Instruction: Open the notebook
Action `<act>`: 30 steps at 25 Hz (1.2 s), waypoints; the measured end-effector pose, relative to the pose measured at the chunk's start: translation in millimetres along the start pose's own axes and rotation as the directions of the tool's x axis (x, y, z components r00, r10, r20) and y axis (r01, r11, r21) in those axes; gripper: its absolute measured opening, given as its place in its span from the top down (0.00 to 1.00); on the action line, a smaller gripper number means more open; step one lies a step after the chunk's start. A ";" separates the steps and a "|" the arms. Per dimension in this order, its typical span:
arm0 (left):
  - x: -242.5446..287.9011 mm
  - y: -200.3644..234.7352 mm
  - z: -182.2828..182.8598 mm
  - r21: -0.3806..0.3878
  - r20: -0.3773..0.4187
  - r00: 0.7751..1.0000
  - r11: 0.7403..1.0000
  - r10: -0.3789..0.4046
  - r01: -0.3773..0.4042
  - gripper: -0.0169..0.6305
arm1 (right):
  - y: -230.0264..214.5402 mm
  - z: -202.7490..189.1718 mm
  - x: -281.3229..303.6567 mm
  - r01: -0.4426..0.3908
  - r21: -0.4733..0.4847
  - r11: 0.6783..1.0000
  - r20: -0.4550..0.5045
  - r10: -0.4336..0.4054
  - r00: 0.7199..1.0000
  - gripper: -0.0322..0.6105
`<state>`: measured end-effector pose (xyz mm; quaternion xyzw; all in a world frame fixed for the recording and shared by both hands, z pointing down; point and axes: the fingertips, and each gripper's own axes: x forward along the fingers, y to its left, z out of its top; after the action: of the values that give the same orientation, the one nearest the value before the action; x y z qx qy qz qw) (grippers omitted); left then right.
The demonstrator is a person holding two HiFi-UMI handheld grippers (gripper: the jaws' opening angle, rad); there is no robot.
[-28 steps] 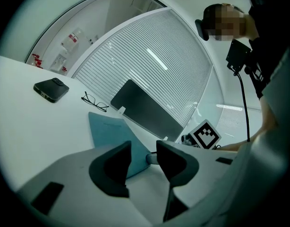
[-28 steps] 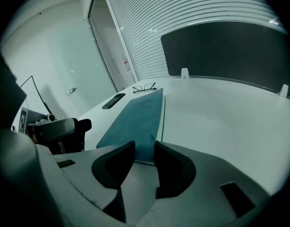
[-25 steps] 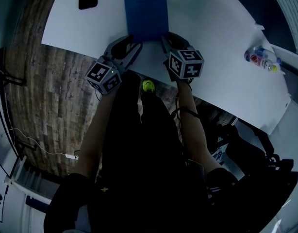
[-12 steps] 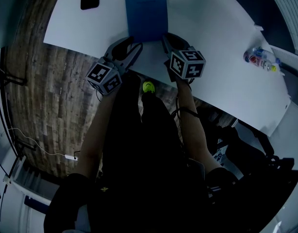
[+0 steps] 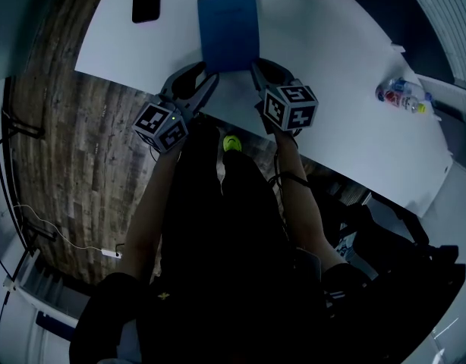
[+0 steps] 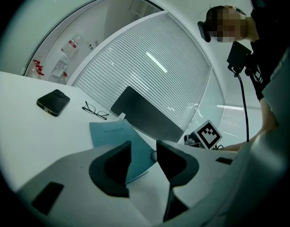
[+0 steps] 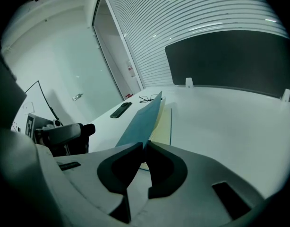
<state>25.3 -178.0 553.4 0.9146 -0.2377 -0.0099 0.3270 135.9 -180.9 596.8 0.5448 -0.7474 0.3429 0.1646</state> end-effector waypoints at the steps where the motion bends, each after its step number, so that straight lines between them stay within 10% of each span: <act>1: -0.5 -0.3 1.8 0.000 0.001 1.000 1.000 0.000 0.000 0.73 | 1.5 1.3 -0.7 0.000 -0.006 1.000 0.000 0.000 1.000 0.90; 30: -24.6 -11.9 47.0 0.037 0.007 1.000 0.999 -0.013 0.013 0.73 | 64.5 33.8 -13.2 -0.076 -0.176 0.981 0.015 0.080 0.997 0.90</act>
<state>0.4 -187.0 505.9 0.9220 -0.2329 -0.0108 0.3091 85.0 -184.0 543.1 0.5023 -0.7972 0.2758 0.1899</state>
